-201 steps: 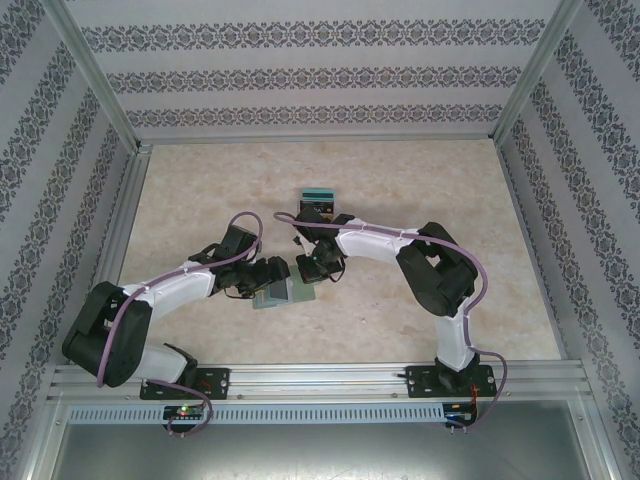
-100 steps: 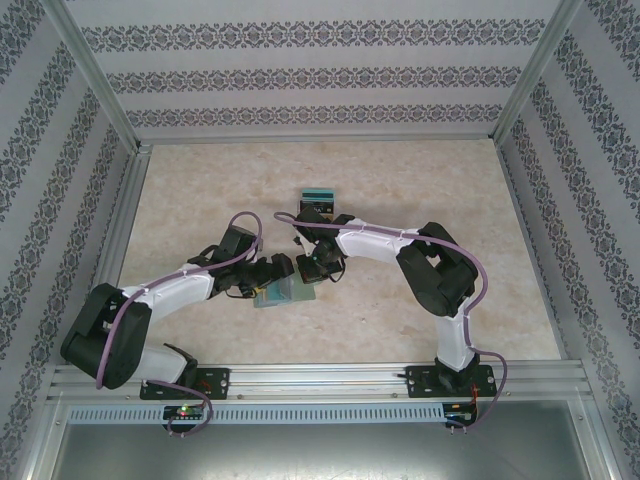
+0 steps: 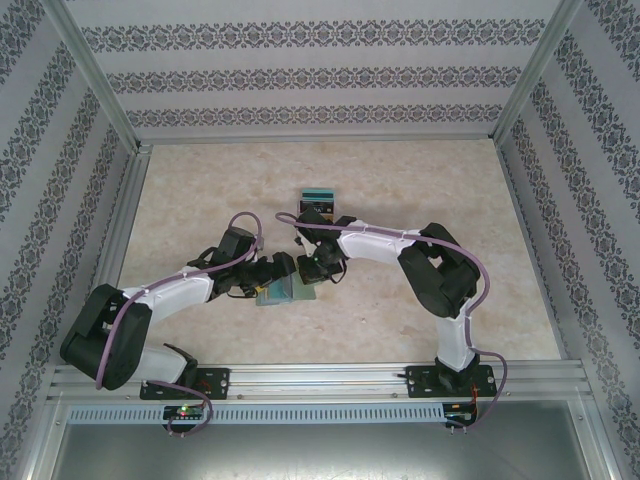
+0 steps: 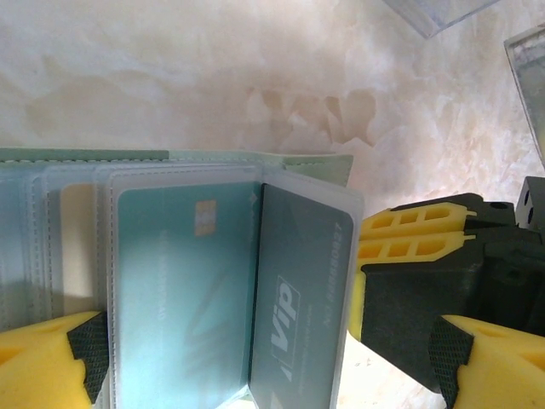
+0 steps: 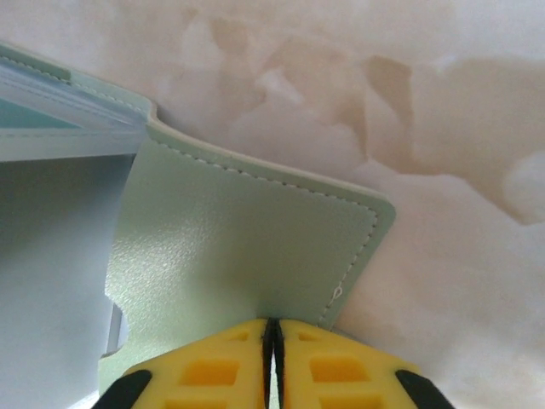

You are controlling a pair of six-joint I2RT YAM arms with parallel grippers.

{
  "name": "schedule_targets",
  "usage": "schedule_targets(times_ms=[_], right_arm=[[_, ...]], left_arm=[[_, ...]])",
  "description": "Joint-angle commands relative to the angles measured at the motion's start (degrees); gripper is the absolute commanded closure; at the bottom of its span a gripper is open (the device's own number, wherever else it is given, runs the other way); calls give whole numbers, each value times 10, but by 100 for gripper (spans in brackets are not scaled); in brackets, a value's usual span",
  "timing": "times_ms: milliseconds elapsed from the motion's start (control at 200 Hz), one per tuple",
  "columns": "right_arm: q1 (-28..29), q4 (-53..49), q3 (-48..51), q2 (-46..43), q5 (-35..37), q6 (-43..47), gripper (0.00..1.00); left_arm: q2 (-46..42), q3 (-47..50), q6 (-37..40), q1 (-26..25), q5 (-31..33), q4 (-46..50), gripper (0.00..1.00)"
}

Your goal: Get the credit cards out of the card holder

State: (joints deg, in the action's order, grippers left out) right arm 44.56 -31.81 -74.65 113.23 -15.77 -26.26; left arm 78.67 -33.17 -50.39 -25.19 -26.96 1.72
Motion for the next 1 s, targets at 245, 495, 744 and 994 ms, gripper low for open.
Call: schedule_targets(times_ms=[245, 495, 744, 994], right_arm=[[-22, -14, 32, -61, 26, -18, 74], [-21, 7, 62, -32, 18, -20, 78], [-16, 15, 54, -10, 7, -22, 83], [-15, 14, 54, -8, 8, -22, 83]], left_arm=[[4, 10, 2, -12, -3, 19, 3], [11, 2, 1, -12, -8, 18, 3], [12, -11, 3, -18, -40, -9, 4], [6, -14, 2, -26, -58, -34, 3]])
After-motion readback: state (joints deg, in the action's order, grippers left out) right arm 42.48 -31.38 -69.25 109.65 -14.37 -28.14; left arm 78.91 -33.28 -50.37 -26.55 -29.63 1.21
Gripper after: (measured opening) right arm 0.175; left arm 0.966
